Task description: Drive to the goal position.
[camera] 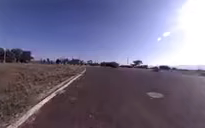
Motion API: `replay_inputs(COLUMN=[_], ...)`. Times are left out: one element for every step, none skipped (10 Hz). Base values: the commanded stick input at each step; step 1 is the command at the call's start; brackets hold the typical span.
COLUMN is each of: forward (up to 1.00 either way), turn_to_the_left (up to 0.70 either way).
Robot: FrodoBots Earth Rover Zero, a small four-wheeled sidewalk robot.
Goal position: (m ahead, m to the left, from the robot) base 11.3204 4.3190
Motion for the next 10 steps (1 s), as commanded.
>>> replay_inputs(forward=[1.00,1.00,1.00,1.00,1.00,1.00,1.00,1.00,1.00,1.00], turn_to_the_left=[0.00,0.00,0.00,0.00,0.00,0.00,0.00,0.00,0.00,0.00])
